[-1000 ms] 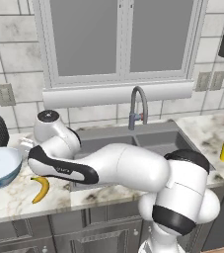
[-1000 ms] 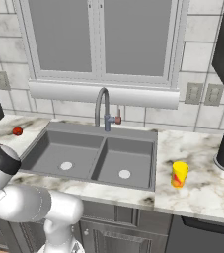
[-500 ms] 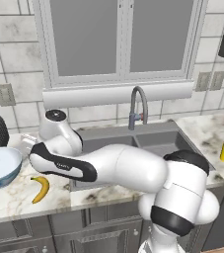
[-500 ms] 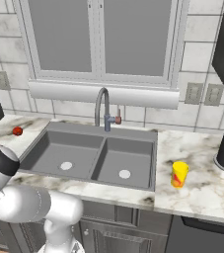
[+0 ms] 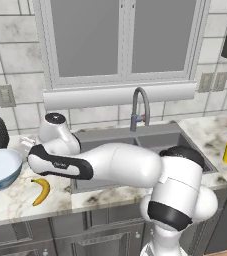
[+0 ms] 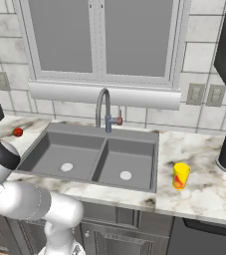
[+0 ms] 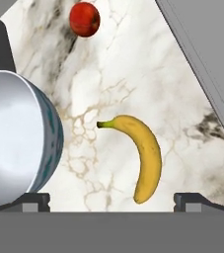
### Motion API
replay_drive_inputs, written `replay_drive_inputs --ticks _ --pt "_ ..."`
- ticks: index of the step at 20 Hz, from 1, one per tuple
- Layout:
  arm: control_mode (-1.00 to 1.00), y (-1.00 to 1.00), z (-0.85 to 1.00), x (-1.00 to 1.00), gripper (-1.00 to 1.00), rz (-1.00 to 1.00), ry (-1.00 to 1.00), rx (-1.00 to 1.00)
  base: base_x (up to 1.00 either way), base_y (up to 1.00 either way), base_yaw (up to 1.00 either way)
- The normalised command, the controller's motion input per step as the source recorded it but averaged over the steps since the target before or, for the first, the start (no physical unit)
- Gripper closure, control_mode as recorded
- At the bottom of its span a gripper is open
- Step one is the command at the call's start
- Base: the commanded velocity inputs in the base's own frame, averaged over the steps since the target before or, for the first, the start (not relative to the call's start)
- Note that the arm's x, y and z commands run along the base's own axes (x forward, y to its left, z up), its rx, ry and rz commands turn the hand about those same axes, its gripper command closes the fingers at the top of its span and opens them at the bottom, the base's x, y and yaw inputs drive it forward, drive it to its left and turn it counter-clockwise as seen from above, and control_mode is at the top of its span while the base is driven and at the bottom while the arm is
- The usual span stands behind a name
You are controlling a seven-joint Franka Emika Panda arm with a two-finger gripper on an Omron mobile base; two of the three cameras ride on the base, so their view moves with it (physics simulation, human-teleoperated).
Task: Remove the banana and apple from the sink. Then move the bowl and cup from the counter to the sink for washing.
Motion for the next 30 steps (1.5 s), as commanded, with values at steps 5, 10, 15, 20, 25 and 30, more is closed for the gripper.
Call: replay_drive_inputs --ticks 5,10,15,20,25,30 --pt "-1.00 0.18 -0.02 0.13 -1.00 0.00 0.07 0.00 0.00 0.00 0.00" --pt "-1.00 0.17 -0.02 0.10 -1.00 0.00 0.01 0.00 0.00 0.00 0.00" --pt "-1.00 0.20 -0.05 0.07 -1.00 0.00 0.00 0.00 0.00 0.00 0.00" --pt "-1.00 0.19 -0.08 0.06 -1.00 0.00 0.00 0.00 0.00 0.00 0.00" --pt "-1.00 0.14 -0.11 0.07 -1.00 0.00 0.01 0.00 0.00 0.00 0.00" --pt "-1.00 0.13 -0.11 0.10 -1.00 0.00 0.00 0.00 0.00 0.00 0.00"
